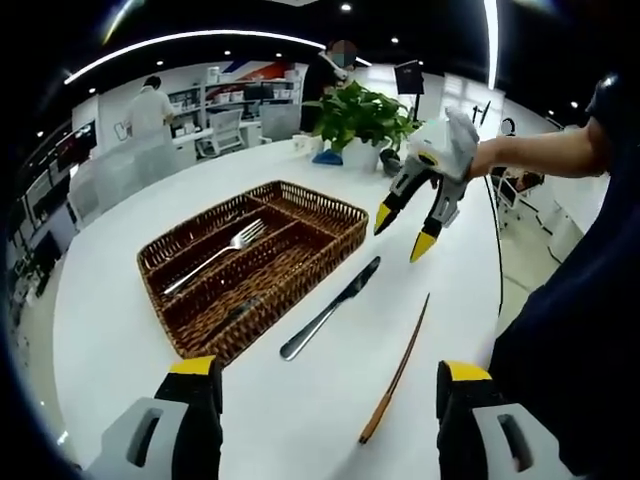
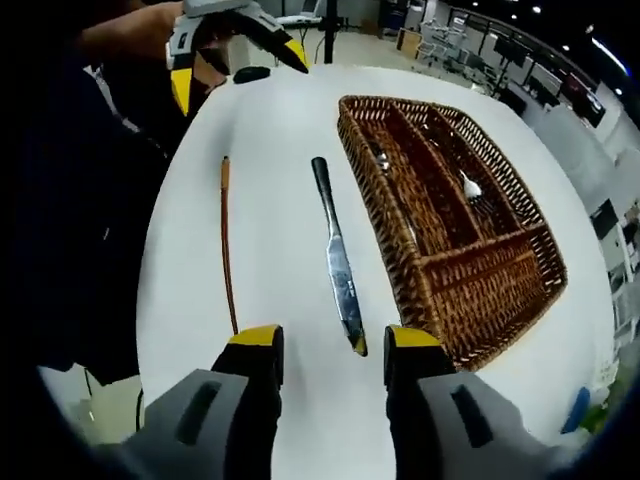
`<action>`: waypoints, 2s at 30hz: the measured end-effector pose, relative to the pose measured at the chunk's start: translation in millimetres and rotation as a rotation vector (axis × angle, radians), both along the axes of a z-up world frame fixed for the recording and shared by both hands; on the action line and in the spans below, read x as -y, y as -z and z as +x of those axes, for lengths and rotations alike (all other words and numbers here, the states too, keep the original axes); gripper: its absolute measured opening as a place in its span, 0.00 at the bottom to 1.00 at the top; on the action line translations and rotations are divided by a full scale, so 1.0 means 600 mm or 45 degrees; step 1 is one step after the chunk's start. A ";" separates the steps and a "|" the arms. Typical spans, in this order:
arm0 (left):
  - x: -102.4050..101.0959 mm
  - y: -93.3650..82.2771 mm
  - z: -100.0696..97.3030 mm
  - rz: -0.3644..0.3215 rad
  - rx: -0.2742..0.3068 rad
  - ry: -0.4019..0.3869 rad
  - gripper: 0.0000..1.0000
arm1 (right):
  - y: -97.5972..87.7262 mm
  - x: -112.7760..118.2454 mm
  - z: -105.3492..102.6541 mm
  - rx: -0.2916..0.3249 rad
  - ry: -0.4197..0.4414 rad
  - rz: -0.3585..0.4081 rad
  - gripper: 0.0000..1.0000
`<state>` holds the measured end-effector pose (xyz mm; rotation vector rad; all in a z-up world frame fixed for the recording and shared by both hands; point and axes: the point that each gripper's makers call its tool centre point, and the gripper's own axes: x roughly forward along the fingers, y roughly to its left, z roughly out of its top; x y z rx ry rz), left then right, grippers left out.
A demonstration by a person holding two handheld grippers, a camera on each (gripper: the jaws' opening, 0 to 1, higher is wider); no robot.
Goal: Arrange the knives, forks, and spoons in their matching storage slots by inserting each utensil handle-first until every utensil is classified and aligned in the correct compartment
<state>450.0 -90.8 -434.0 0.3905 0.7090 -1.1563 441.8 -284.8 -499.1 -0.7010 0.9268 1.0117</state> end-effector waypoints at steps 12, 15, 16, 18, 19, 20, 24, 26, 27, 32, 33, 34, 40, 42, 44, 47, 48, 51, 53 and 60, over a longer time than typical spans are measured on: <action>-0.010 0.002 -0.008 0.005 -0.017 0.005 0.89 | 0.045 -0.011 0.020 -0.083 -0.152 -0.108 0.26; -0.010 0.003 -0.010 0.007 -0.019 0.005 0.89 | 0.048 -0.013 0.025 -0.083 -0.159 -0.113 0.24; -0.010 0.003 -0.010 0.006 -0.020 0.004 0.89 | 0.050 -0.015 0.027 -0.087 -0.160 -0.109 0.24; -0.009 0.003 -0.010 0.003 -0.022 0.004 0.89 | 0.056 -0.017 0.027 -0.111 -0.163 -0.113 0.23; -0.009 0.003 -0.010 0.003 -0.023 0.005 0.89 | 0.058 -0.018 0.027 -0.114 -0.167 -0.118 0.23; -0.010 0.003 -0.010 0.004 -0.023 0.007 0.89 | 0.060 -0.019 0.028 -0.111 -0.172 -0.124 0.23; -0.013 0.002 -0.008 0.004 -0.024 0.005 0.89 | 0.070 -0.021 0.028 -0.139 -0.181 -0.136 0.24; -0.014 0.003 -0.008 0.006 -0.024 0.005 0.88 | 0.067 -0.023 0.032 -0.132 -0.181 -0.139 0.23; -0.015 0.003 -0.008 0.006 -0.024 0.004 0.88 | 0.067 -0.023 0.033 -0.137 -0.185 -0.138 0.22; -0.017 0.005 -0.006 0.011 -0.030 0.007 0.88 | 0.068 -0.026 0.032 -0.136 -0.225 -0.165 0.19; -0.017 0.007 -0.006 0.012 -0.029 0.008 0.88 | 0.068 -0.026 0.032 -0.140 -0.226 -0.163 0.17; -0.017 0.007 -0.005 0.012 -0.029 0.008 0.88 | 0.067 -0.027 0.032 -0.143 -0.223 -0.159 0.13; -0.015 0.012 -0.004 0.020 -0.035 0.024 0.87 | 0.068 -0.031 0.032 -0.145 -0.237 -0.202 0.10; -0.012 0.013 -0.002 0.023 -0.033 0.036 0.87 | 0.068 -0.031 0.031 -0.130 -0.266 -0.229 0.09; -0.007 0.014 0.002 0.022 -0.029 0.050 0.86 | 0.067 -0.033 0.029 -0.114 -0.274 -0.223 0.08; 0.002 0.018 0.005 0.017 -0.029 0.076 0.83 | 0.067 -0.032 0.029 -0.099 -0.265 -0.216 0.08; 0.009 0.020 0.005 0.014 -0.031 0.103 0.82 | 0.067 -0.032 0.026 -0.099 -0.266 -0.215 0.07; 0.028 0.032 0.003 0.023 -0.044 0.163 0.80 | 0.066 -0.034 0.017 -0.105 -0.268 -0.206 0.07; 0.041 0.043 0.001 0.040 -0.049 0.208 0.79 | 0.065 -0.035 0.014 -0.102 -0.271 -0.205 0.07; 0.088 0.072 -0.008 0.049 -0.085 0.335 0.74 | 0.051 -0.042 0.011 -0.081 -0.284 -0.198 0.07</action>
